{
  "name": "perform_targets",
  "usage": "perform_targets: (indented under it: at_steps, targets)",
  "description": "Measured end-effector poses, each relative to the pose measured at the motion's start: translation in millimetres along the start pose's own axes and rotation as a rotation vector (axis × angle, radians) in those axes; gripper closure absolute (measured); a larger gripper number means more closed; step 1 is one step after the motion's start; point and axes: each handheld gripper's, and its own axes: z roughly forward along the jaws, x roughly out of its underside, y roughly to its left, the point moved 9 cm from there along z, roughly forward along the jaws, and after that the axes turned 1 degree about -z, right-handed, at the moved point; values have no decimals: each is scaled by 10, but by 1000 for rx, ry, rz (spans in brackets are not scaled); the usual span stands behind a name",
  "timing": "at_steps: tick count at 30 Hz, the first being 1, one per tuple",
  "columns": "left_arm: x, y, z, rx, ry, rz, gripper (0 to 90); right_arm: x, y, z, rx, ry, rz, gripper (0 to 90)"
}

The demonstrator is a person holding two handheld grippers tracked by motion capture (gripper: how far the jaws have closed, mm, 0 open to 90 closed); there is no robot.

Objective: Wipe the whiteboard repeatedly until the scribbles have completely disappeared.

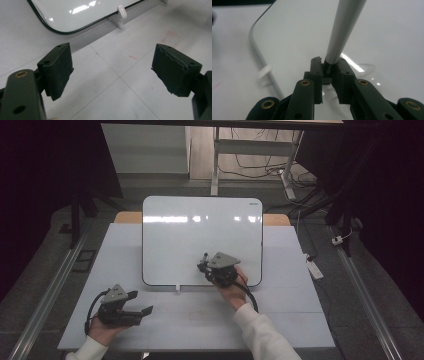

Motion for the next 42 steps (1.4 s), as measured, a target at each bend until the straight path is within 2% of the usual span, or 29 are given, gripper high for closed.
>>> perform_targets:
  at_steps: [2,4,5,6,7,8,9,11,13,14,15,18,19,20,23,24,27,28,29,31,33,35,36,38,39,41,42]
  targets:
    - [-2,4,-4,-2,-1,0,174,-68,-220,-57,57,-39,52,777]
    - [-4,6,4,0,0,-1,174,-107,-329,-79,68,-57,98,777]
    - [-3,6,10,1,2,0,174,-109,-315,-75,72,-54,86,777]
    - [-2,7,14,1,4,2,174,-95,-252,-56,55,-39,67,777]
    - [-1,8,15,1,4,1,174,-65,-124,-13,15,-18,36,777]
    - [0,9,15,1,4,-1,174,-45,-38,16,-5,-4,0,776]
    - [1,10,14,1,4,-1,174,-45,-12,29,-2,1,-24,776]
    - [3,8,8,0,3,-1,174,-85,-96,22,18,-22,9,777]
    - [0,3,0,0,0,0,174,-150,-266,-12,63,-60,68,776]
    - [-1,5,1,1,0,0,175,-169,-309,-14,63,-66,85,777]
    - [-3,9,8,1,1,-1,174,-175,-302,-7,65,-65,84,777]
    - [2,15,21,3,6,-2,174,-139,-78,81,-1,-28,18,777]
    - [3,14,21,3,7,-1,174,-136,-11,113,-10,-18,-16,777]
    - [3,12,17,4,5,-1,174,-147,-14,120,-5,-18,-23,777]
    - [1,11,0,0,0,-1,174,-225,-197,93,45,-67,58,777]
    - [-1,13,0,0,0,-1,174,-228,-205,95,44,-69,67,776]
    - [1,19,11,2,2,-4,174,-182,-76,111,11,-29,-2,777]
    - [3,19,13,2,3,-3,174,-166,-72,96,16,-19,-22,777]
    - [3,17,11,2,3,-2,174,-163,-105,78,24,-21,-15,776]
    - [2,12,1,2,1,1,174,-170,-280,0,69,-49,51,776]
    - [-3,11,0,1,-1,1,175,-158,-378,-61,83,-68,97,776]
    - [-2,11,18,2,4,-1,175,-120,-298,-55,62,-43,74,776]
    - [1,12,26,1,8,-1,174,-87,-200,-26,24,-27,52,777]
    - [3,4,30,1,9,2,174,-79,-166,-21,26,-12,10,777]
    - [3,0,24,3,8,3,174,-90,-207,-33,40,-23,21,777]
    - [2,1,9,0,3,2,174,-114,-382,-95,84,-64,100,776]
    - [1,6,7,-2,2,0,174,-108,-405,-108,82,-69,113,777]
